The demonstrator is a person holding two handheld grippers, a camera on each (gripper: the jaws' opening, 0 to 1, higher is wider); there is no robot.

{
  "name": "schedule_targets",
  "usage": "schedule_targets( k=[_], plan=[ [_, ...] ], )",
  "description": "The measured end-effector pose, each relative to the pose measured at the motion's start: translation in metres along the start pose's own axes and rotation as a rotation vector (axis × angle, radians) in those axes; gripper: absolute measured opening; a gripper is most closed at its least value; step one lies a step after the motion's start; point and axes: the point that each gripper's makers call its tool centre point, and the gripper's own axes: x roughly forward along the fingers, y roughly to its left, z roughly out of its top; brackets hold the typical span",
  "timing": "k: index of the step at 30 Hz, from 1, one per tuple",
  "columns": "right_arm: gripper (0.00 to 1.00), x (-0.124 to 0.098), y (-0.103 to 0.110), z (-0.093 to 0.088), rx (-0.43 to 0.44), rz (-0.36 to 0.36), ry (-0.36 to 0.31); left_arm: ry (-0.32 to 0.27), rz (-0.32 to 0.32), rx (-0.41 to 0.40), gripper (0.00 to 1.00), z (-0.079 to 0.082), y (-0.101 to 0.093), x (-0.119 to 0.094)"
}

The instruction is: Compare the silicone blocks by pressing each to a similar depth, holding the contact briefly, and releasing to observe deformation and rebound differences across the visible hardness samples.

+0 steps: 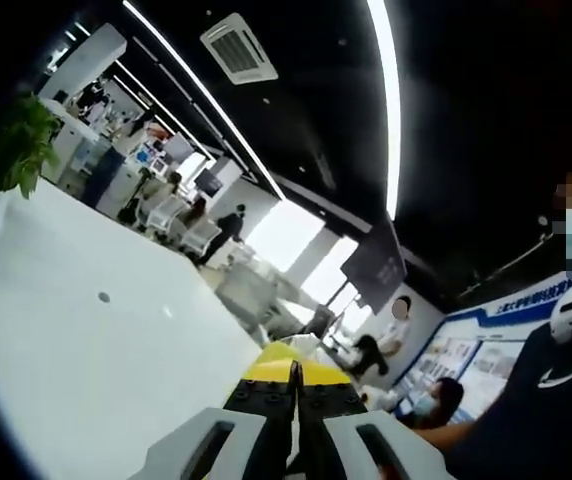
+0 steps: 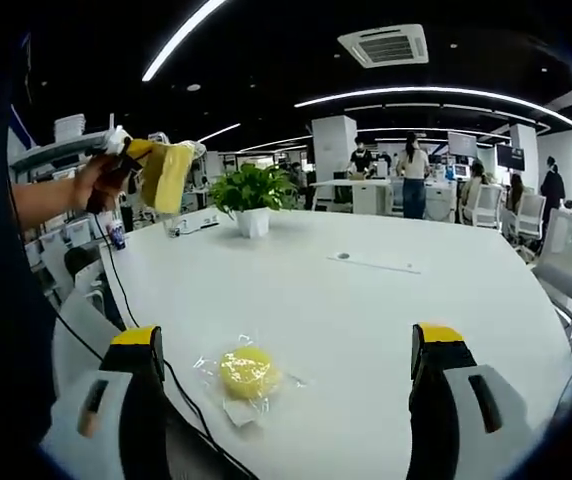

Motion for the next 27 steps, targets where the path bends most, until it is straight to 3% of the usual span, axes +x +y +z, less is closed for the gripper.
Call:
schedule_targets(
  k=[13,27],
  plan=[
    [0.96,-0.001,0.001,-0.01,0.006,0.01,0.018,0.01,0.034,-0.08,0.0,-0.023,0.021,-0.004],
    [0.96,0.002,-0.001,-0.013,0.015,0.024,0.027,0.081,0.108,-0.129,0.0,-0.066,0.058,-0.003]
  ],
)
